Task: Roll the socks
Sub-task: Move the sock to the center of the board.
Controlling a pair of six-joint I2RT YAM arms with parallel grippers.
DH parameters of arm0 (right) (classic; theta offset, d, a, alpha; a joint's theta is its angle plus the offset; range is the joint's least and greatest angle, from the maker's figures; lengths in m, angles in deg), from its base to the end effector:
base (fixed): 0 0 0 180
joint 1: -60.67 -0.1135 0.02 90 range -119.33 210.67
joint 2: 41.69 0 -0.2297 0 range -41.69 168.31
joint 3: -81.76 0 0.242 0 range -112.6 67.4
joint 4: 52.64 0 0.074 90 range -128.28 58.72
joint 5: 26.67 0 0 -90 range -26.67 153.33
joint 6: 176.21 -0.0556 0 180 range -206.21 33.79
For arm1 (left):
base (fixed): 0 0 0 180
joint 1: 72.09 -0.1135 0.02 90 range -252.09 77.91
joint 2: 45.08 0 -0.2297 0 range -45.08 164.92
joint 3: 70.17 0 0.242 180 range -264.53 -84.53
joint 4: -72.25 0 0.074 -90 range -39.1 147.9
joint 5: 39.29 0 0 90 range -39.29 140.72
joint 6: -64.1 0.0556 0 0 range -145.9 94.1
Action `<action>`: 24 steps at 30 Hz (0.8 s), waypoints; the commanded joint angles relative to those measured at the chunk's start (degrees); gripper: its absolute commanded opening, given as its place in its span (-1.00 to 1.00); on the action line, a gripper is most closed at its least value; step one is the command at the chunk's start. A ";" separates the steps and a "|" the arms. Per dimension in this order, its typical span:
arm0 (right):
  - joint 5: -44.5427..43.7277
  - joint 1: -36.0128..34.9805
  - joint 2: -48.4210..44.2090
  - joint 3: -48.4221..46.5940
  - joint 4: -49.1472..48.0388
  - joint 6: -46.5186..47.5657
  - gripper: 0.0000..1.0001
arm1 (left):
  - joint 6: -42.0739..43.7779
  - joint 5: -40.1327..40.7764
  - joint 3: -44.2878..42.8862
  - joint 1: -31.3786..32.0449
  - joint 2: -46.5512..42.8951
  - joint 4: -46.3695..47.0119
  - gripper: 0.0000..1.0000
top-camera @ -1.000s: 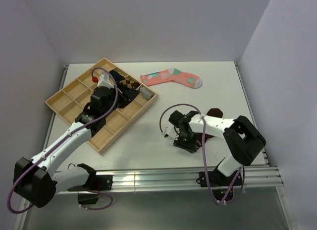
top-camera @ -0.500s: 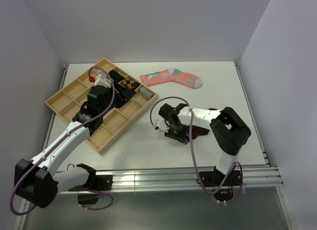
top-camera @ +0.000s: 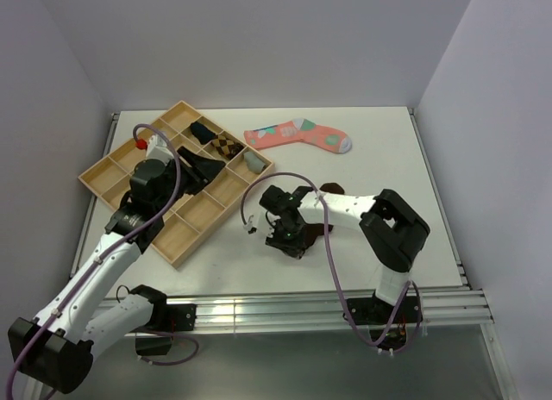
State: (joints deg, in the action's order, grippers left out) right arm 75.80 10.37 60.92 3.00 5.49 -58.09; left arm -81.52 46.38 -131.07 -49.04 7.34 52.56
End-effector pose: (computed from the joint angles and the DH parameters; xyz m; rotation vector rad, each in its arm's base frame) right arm 0.1884 0.2457 0.1128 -1.9301 2.3290 0.3651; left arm 0.2249 -0.1003 0.3061 -0.4738 1.8313 -1.0395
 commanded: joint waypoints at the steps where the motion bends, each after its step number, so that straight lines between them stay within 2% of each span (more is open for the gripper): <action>1: 7.21 -0.15 -3.11 2.61 1.23 -0.26 -0.35 | 0.77 -3.04 0.76 -0.20 1.71 0.68 0.04; 2: 7.39 -0.15 -3.29 2.35 1.41 -0.43 -0.23 | 0.95 -3.31 0.84 -0.20 2.06 1.29 0.03; 4: 6.43 -0.06 -4.25 2.00 0.97 -1.13 -0.14 | 0.60 -4.36 1.45 -0.11 2.94 1.91 0.02; 5: 6.08 -0.06 -4.52 1.83 0.79 -1.40 -0.02 | 0.51 -4.54 2.24 -0.11 2.95 2.26 0.02; 8: 4.50 0.03 -5.75 1.74 0.00 -3.06 0.07 | 0.94 -4.71 2.69 -0.11 2.95 1.66 0.02; 16: -0.34 -1.64 -5.84 0.33 -0.26 -7.19 0.11 | 3.05 -4.10 2.25 -0.20 1.28 -1.33 0.04; 24: -4.46 -6.29 -2.50 -0.37 -0.79 -9.84 -0.02 | 4.02 -3.75 1.63 -0.20 0.22 -2.30 0.05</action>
State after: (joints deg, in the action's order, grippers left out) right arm 74.42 5.43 56.83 4.68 5.82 -65.89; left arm -79.33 42.99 -128.01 -49.04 9.07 49.80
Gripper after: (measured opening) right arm 0.498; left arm 0.522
